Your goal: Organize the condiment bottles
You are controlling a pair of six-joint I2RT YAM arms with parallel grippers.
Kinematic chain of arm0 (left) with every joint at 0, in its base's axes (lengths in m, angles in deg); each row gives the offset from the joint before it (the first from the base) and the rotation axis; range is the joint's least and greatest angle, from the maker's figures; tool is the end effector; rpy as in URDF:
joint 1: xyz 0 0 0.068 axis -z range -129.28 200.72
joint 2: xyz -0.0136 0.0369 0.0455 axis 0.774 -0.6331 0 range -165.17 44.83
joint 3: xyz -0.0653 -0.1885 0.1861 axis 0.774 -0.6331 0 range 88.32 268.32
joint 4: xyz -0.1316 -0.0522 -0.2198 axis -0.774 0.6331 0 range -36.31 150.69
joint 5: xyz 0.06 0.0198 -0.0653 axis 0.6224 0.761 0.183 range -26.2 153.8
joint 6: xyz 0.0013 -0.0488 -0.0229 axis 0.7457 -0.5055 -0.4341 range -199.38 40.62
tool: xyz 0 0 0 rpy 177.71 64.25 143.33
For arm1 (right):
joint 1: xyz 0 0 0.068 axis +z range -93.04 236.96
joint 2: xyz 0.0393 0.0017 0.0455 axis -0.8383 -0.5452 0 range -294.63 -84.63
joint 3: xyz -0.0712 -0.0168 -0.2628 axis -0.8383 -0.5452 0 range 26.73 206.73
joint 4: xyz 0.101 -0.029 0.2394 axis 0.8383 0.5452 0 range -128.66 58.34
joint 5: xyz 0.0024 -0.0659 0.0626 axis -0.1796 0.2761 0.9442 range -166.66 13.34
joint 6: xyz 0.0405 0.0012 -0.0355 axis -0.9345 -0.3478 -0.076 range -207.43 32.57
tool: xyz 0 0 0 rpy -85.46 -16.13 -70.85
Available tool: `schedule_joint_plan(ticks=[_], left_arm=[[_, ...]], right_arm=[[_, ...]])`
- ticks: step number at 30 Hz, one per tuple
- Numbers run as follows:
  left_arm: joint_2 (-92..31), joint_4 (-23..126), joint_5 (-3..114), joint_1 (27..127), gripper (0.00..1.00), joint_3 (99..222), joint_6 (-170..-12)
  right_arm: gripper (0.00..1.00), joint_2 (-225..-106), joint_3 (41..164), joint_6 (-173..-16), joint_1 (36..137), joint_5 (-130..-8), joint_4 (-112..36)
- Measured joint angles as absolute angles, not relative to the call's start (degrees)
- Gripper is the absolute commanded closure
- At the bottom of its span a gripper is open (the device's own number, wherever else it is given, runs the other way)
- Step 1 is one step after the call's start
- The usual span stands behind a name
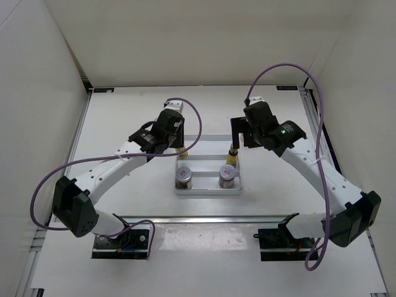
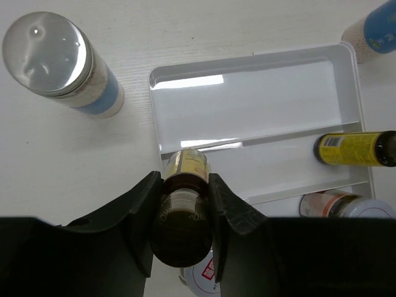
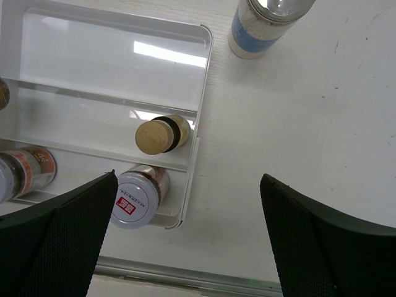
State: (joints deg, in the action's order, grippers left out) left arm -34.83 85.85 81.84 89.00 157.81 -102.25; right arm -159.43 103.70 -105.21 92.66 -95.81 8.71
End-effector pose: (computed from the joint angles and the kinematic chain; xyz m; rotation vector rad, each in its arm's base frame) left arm 0.2454 -0.1796 0.3165 0.1464 2.2687 -0.1996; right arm 0.2254 0.1476 0.3611 -0.2003 2.2982 0.0799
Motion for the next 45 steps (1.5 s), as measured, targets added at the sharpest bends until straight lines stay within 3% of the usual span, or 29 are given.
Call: schedule_joint_plan(ticks=[12,13,14,15,18,19,25,33,40,45], left_arm=[[-45.4,84.5,80.7,90.1,0.86,156.8,-102.3],[-45.5,84.3,80.6,90.2,0.81,156.8,-102.4],[-45.6,84.0,80.6,90.3,0.7,156.8,-102.3],[-45.7,83.8,80.6,90.4,0.4,156.8,-102.3],[-45.8,83.4,80.7,90.7,0.17,156.8,-102.3],[-45.8,83.5,80.7,90.8,0.0,156.8,-102.2],[-45.9,87.2,82.1,91.4,0.0,161.4,-102.3],[-37.0,91.2,87.0,91.4,0.0,171.3,-97.6],[-24.6,91.9,90.3,88.5,0.0,167.3,-94.8],[-24.6,94.5,90.4,85.4,0.0,160.1,-95.0]], right_arm=[[0.01,-156.5,102.7,-105.2,91.2,-96.1,10.5],[0.01,-156.2,102.7,-105.2,91.1,-96.1,10.8],[0.01,-156.1,102.7,-105.2,91.0,-96.1,10.9],[0.01,-156.0,102.6,-105.2,91.0,-96.1,11.0],[0.01,-155.9,102.6,-105.2,90.6,-96.2,11.0],[0.01,-155.9,102.6,-105.2,90.5,-96.2,11.0],[0.01,-158.6,103.3,-104.1,86.9,-94.7,11.1],[0.01,-176.5,116.4,-99.9,78.4,-90.2,10.6],[0.01,-190.7,127.2,-97.9,75.0,-86.7,10.6],[0.01,-198.3,132.4,-97.4,73.5,-84.5,10.6]])
